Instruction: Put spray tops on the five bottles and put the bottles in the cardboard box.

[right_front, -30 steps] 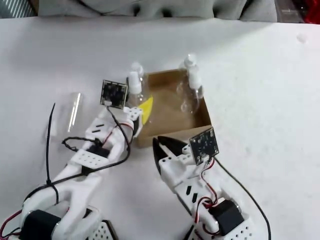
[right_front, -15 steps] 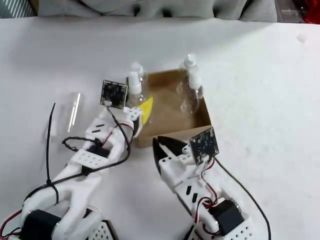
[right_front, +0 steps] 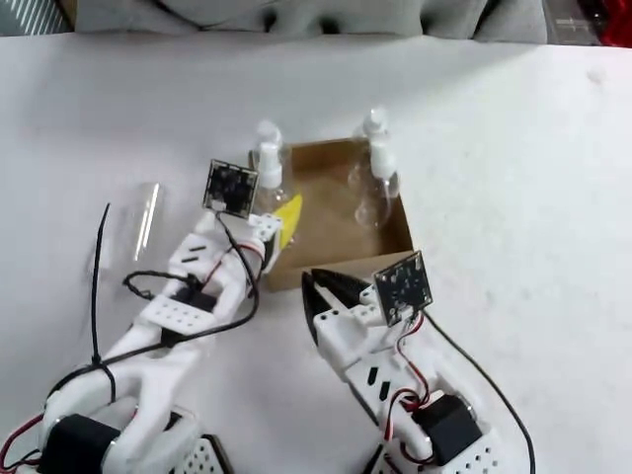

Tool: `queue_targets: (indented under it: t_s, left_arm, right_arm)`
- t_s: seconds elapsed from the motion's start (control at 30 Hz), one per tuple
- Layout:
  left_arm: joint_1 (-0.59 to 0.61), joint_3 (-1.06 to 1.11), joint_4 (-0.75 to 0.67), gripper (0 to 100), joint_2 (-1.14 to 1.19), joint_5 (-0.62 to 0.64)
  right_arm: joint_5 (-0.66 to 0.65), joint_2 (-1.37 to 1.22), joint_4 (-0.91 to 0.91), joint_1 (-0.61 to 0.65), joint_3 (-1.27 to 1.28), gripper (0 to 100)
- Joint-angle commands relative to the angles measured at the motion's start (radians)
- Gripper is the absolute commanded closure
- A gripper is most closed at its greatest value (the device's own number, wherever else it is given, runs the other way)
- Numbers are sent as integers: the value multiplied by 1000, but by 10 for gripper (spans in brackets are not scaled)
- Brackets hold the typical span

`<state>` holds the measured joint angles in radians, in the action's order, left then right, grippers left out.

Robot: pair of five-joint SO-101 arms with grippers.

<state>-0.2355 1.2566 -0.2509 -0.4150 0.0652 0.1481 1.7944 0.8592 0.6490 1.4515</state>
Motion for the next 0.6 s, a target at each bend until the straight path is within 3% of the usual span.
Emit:
queue_targets:
  t_s: [0.0, 0.57]
  left_arm:
    - [21, 14, -29, 829, -5, -11]
    - [24, 26, -23, 826, -10, -18]
  right_arm:
    - [-12, 4, 5, -8, -57, 981]
    - [-12, 4, 5, -12, -57, 981]
